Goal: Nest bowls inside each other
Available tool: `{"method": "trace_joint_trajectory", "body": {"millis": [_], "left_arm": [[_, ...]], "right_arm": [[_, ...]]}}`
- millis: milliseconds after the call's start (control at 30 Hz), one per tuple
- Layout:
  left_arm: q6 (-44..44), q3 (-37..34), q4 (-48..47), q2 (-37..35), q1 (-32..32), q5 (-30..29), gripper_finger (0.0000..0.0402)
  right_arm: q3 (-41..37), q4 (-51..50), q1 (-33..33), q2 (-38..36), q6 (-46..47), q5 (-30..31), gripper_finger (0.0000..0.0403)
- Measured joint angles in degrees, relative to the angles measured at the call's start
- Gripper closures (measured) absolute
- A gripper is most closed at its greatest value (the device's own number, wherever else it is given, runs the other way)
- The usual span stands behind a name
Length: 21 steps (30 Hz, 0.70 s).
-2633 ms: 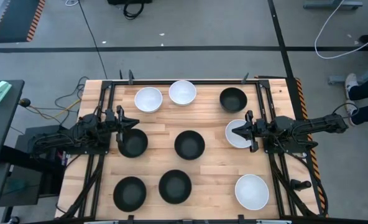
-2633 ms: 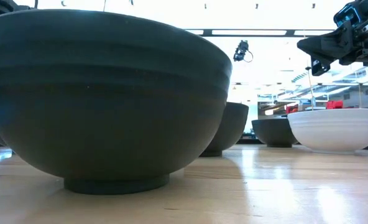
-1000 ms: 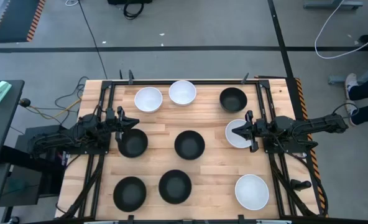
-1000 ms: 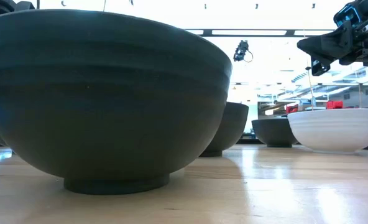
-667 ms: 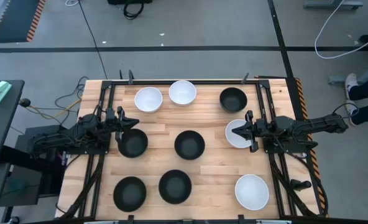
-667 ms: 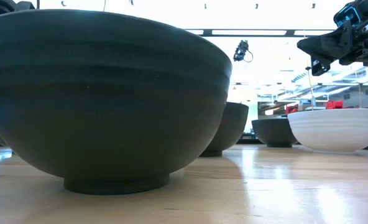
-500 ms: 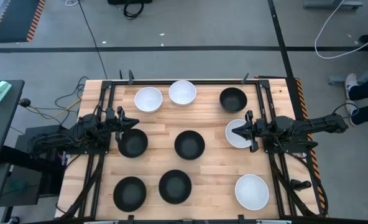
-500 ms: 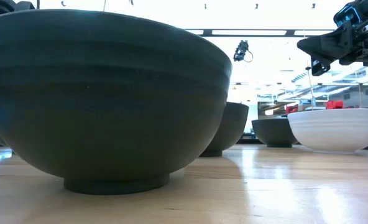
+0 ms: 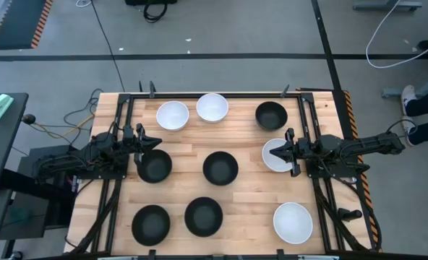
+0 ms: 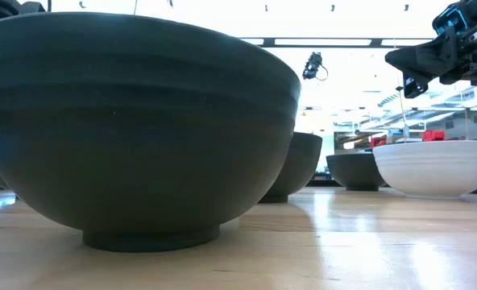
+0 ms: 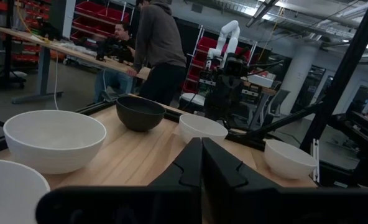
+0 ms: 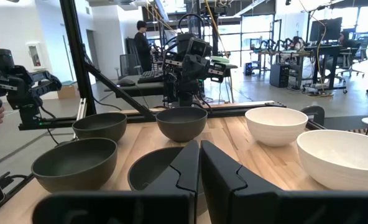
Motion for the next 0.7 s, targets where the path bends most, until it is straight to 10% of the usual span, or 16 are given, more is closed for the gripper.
{"method": "trace_joint_trajectory", "body": {"millis": [700], "left_arm": [[0.0,0.0,0.0,0.0,0.0,0.0,0.0379]], "right_arm": [[0.0,0.0,0.0,0.0,0.0,0.0,0.0380]]}}
